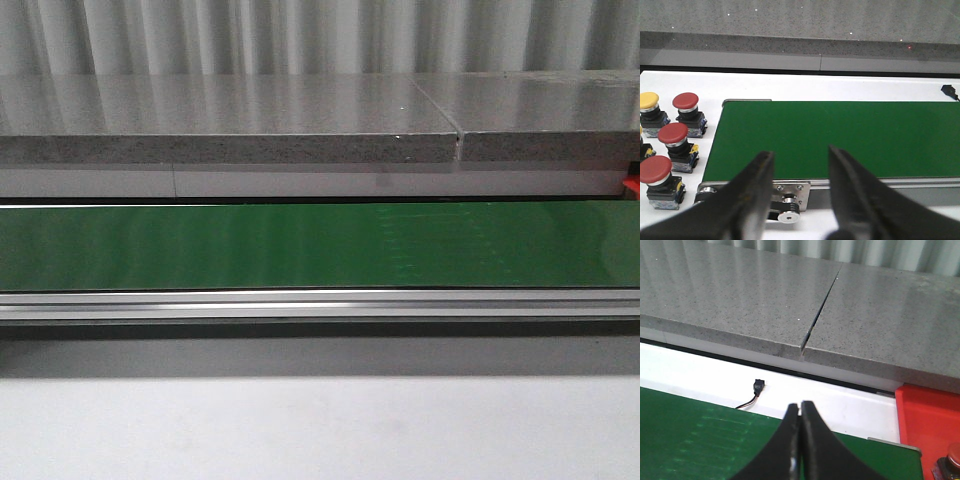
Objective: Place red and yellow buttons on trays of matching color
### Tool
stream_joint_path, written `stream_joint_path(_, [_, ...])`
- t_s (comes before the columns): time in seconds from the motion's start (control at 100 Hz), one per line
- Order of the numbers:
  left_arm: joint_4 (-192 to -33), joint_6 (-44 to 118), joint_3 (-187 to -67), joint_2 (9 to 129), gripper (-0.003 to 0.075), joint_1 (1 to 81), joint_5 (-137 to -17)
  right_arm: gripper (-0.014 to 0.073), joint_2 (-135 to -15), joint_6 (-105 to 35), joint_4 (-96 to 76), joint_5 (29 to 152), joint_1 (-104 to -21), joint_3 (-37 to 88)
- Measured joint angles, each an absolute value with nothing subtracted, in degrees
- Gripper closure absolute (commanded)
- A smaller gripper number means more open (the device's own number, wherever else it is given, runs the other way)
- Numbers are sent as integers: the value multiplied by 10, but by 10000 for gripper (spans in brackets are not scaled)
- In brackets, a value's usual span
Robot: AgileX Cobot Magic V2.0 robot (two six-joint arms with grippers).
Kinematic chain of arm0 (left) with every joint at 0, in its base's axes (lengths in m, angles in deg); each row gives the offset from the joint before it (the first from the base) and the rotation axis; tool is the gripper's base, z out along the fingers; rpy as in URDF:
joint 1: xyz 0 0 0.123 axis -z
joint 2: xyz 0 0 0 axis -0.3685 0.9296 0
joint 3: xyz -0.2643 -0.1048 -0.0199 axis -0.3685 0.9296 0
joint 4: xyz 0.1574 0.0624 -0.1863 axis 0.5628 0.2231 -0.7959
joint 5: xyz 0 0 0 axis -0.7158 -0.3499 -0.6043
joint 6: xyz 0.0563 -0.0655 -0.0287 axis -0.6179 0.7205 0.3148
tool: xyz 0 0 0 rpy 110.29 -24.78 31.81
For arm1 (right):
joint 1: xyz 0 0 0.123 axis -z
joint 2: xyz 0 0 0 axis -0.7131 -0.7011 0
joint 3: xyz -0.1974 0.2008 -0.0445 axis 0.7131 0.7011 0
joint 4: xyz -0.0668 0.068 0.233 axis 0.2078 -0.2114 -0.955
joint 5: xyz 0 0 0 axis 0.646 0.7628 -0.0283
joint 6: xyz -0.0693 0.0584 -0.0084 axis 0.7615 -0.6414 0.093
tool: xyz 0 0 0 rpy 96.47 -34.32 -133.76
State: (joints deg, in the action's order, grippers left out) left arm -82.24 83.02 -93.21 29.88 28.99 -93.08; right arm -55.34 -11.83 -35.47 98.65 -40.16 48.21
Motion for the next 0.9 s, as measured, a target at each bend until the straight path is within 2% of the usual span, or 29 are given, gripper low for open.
stream_joint_path(0.07, [-822,830,-932,299,112,290,-931,662,-553,-118,-355,986,-402,482])
stream_joint_path(0.12, [-822,830,-932,299,92,290,-931,662,-553,-118,-355,986,-402,482])
stream_joint_path(0.34, [-822,854,-932,304,101,290,-911,662,-553,-118,-355,986,-402,482])
stream_joint_path(0.52, [-759,986,-962,372,101,263,-908,662,-553,-118,-355,986,-402,482])
stream_joint_path(0.68, [-694,1068,-982,476,101,194,-908,662,-553,-118,-355,986,-402,482])
stream_joint_path(0.9, [-724,1084,-1004,622,101,76,-894,662,-553,-118,-355,986,-402,482])
